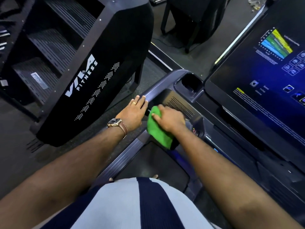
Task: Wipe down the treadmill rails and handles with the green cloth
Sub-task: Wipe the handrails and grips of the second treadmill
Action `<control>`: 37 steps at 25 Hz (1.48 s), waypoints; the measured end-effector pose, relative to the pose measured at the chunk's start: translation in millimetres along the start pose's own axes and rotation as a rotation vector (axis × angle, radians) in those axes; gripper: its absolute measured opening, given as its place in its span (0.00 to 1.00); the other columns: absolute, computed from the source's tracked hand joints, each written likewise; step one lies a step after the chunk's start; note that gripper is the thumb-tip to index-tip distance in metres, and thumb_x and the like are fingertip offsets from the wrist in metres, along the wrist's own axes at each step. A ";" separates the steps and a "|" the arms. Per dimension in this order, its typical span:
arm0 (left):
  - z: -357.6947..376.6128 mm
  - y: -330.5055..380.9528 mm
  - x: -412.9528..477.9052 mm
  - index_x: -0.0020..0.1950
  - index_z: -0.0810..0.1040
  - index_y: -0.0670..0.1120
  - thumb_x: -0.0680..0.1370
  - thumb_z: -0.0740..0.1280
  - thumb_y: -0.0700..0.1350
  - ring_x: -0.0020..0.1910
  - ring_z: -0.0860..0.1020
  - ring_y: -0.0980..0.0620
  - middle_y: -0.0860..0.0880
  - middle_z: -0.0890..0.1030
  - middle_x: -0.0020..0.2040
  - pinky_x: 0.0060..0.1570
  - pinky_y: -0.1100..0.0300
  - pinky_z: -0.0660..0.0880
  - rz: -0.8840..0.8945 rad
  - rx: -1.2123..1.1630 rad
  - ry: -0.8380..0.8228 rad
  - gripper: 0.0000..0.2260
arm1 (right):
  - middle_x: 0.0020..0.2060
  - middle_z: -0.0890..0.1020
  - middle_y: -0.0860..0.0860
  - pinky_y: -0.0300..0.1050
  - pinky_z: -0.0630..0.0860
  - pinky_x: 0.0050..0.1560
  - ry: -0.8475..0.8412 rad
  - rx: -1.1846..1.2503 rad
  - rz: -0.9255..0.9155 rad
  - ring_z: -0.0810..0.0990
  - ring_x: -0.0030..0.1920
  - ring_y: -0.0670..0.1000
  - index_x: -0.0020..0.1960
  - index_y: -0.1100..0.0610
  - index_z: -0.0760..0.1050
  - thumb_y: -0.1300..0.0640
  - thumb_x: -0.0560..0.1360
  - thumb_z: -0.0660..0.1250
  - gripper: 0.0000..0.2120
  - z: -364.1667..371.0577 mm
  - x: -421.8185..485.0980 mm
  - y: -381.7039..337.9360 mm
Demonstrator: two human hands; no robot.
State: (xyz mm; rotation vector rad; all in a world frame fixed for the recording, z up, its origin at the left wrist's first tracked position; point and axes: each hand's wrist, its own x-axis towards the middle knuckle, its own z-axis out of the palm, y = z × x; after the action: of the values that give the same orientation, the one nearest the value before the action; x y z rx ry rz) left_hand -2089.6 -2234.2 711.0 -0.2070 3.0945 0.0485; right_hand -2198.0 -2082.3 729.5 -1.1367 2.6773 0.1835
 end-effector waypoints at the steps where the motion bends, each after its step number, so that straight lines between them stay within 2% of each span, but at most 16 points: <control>1: -1.0 -0.3 -0.3 0.75 0.57 0.38 0.73 0.66 0.40 0.74 0.57 0.36 0.37 0.58 0.75 0.72 0.45 0.58 -0.003 -0.003 -0.003 0.33 | 0.56 0.79 0.55 0.57 0.73 0.52 0.023 0.026 0.050 0.79 0.54 0.61 0.60 0.49 0.68 0.33 0.76 0.51 0.24 0.6 -9.9 12.8; 4: 1.1 -0.6 1.4 0.75 0.57 0.38 0.73 0.65 0.39 0.74 0.57 0.36 0.37 0.58 0.75 0.72 0.45 0.59 -0.009 -0.009 0.006 0.32 | 0.57 0.76 0.59 0.58 0.68 0.56 0.265 -0.224 0.133 0.74 0.53 0.62 0.67 0.53 0.67 0.35 0.77 0.54 0.27 27.1 -59.2 25.0; 7: 2.7 -0.9 2.4 0.75 0.56 0.38 0.73 0.64 0.40 0.74 0.57 0.37 0.38 0.57 0.75 0.72 0.46 0.60 0.003 -0.005 0.016 0.32 | 0.66 0.71 0.62 0.63 0.62 0.62 0.345 -0.273 0.086 0.70 0.59 0.66 0.74 0.55 0.64 0.40 0.76 0.61 0.31 53.9 -71.3 7.2; 10: 4.0 -1.9 0.7 0.75 0.57 0.38 0.73 0.64 0.39 0.74 0.57 0.37 0.38 0.58 0.75 0.72 0.46 0.60 -0.004 -0.018 0.033 0.32 | 0.60 0.75 0.59 0.59 0.69 0.54 0.257 -0.281 -0.062 0.74 0.52 0.63 0.71 0.53 0.65 0.35 0.77 0.56 0.30 31.9 -40.3 12.2; 12: 4.3 -2.7 1.9 0.75 0.58 0.38 0.72 0.64 0.38 0.74 0.58 0.37 0.38 0.59 0.75 0.72 0.46 0.60 -0.005 -0.048 0.031 0.32 | 0.54 0.79 0.56 0.56 0.71 0.50 0.148 -0.160 0.017 0.78 0.51 0.62 0.64 0.51 0.68 0.31 0.77 0.50 0.28 12.8 -31.7 27.6; 14: 3.6 -2.4 2.4 0.74 0.59 0.37 0.72 0.64 0.37 0.73 0.59 0.37 0.37 0.61 0.74 0.72 0.46 0.61 -0.009 -0.060 0.032 0.31 | 0.51 0.80 0.56 0.56 0.71 0.51 0.181 -0.088 0.162 0.78 0.51 0.62 0.60 0.52 0.70 0.32 0.77 0.49 0.27 14.7 -39.0 29.3; 17: 2.5 -2.4 3.4 0.74 0.60 0.37 0.72 0.64 0.37 0.73 0.60 0.37 0.37 0.61 0.74 0.71 0.46 0.61 -0.015 -0.078 0.023 0.30 | 0.64 0.72 0.64 0.64 0.63 0.63 0.286 -0.261 0.152 0.71 0.61 0.68 0.72 0.59 0.63 0.45 0.78 0.58 0.27 43.5 -58.7 -1.3; 20: 4.4 -3.4 3.1 0.74 0.61 0.38 0.72 0.64 0.38 0.73 0.60 0.37 0.37 0.62 0.74 0.70 0.46 0.62 -0.011 -0.057 0.027 0.31 | 0.73 0.60 0.67 0.67 0.59 0.67 0.306 -0.326 -0.116 0.64 0.67 0.72 0.79 0.61 0.49 0.54 0.76 0.56 0.34 56.7 -42.8 -23.6; 23: 4.4 -3.1 3.6 0.74 0.60 0.38 0.72 0.64 0.38 0.74 0.59 0.37 0.37 0.60 0.75 0.72 0.46 0.60 -0.006 -0.060 0.016 0.31 | 0.64 0.72 0.62 0.60 0.70 0.56 0.202 -0.308 -0.208 0.74 0.56 0.64 0.74 0.59 0.60 0.46 0.79 0.55 0.28 25.4 -5.9 -23.3; 26: 7.4 -2.3 4.9 0.74 0.60 0.38 0.72 0.64 0.38 0.73 0.59 0.37 0.37 0.61 0.74 0.72 0.47 0.60 -0.009 -0.040 0.034 0.31 | 0.53 0.80 0.56 0.55 0.72 0.49 0.144 -0.085 0.056 0.79 0.51 0.61 0.61 0.55 0.71 0.35 0.78 0.52 0.27 10.1 -11.5 2.3; 28: 10.4 -3.3 6.8 0.74 0.62 0.37 0.71 0.64 0.37 0.73 0.60 0.37 0.38 0.62 0.74 0.71 0.46 0.61 -0.010 -0.048 0.059 0.31 | 0.52 0.80 0.59 0.57 0.71 0.51 0.251 -0.148 0.138 0.78 0.50 0.62 0.60 0.57 0.72 0.38 0.78 0.55 0.24 21.3 -33.8 8.7; 30: 13.3 -3.8 7.0 0.73 0.62 0.37 0.70 0.65 0.36 0.73 0.61 0.37 0.38 0.62 0.74 0.71 0.46 0.62 -0.016 -0.055 0.076 0.32 | 0.61 0.75 0.63 0.62 0.67 0.59 0.232 -0.249 0.122 0.74 0.57 0.66 0.70 0.58 0.66 0.48 0.76 0.61 0.25 39.1 -55.1 -3.2; 31: 14.2 -3.4 6.4 0.73 0.63 0.37 0.70 0.65 0.36 0.72 0.62 0.37 0.38 0.63 0.74 0.71 0.46 0.62 -0.019 -0.052 0.075 0.32 | 0.65 0.72 0.64 0.65 0.65 0.62 0.219 -0.266 0.071 0.72 0.60 0.68 0.73 0.59 0.63 0.52 0.75 0.61 0.28 44.6 -54.9 -12.7; 33: 14.6 -3.5 6.0 0.73 0.63 0.36 0.69 0.66 0.36 0.72 0.63 0.36 0.37 0.64 0.73 0.70 0.45 0.64 -0.017 -0.031 0.065 0.32 | 0.61 0.73 0.64 0.63 0.68 0.58 0.198 -0.243 -0.068 0.73 0.56 0.66 0.71 0.60 0.64 0.54 0.73 0.60 0.27 35.2 -33.3 -31.5; 35: 14.6 -4.3 6.8 0.73 0.63 0.36 0.68 0.67 0.37 0.72 0.63 0.36 0.36 0.64 0.73 0.70 0.45 0.64 -0.005 -0.014 0.044 0.33 | 0.53 0.78 0.60 0.57 0.71 0.49 0.031 -0.146 -0.093 0.77 0.49 0.62 0.62 0.58 0.70 0.47 0.74 0.61 0.20 9.3 -3.4 -37.2; 37: 10.6 -3.4 6.6 0.73 0.63 0.37 0.69 0.67 0.38 0.72 0.62 0.36 0.37 0.63 0.73 0.71 0.46 0.62 -0.010 -0.025 0.021 0.33 | 0.55 0.81 0.58 0.54 0.74 0.51 -0.140 0.071 -0.019 0.80 0.52 0.61 0.61 0.55 0.74 0.34 0.73 0.60 0.28 -11.8 20.0 -7.6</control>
State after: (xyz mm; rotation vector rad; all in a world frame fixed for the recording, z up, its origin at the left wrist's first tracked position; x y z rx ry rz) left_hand -2095.4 -2238.1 700.1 -0.2248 3.1146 0.0856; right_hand -2207.9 -2103.8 735.6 -1.0862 2.5295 0.1571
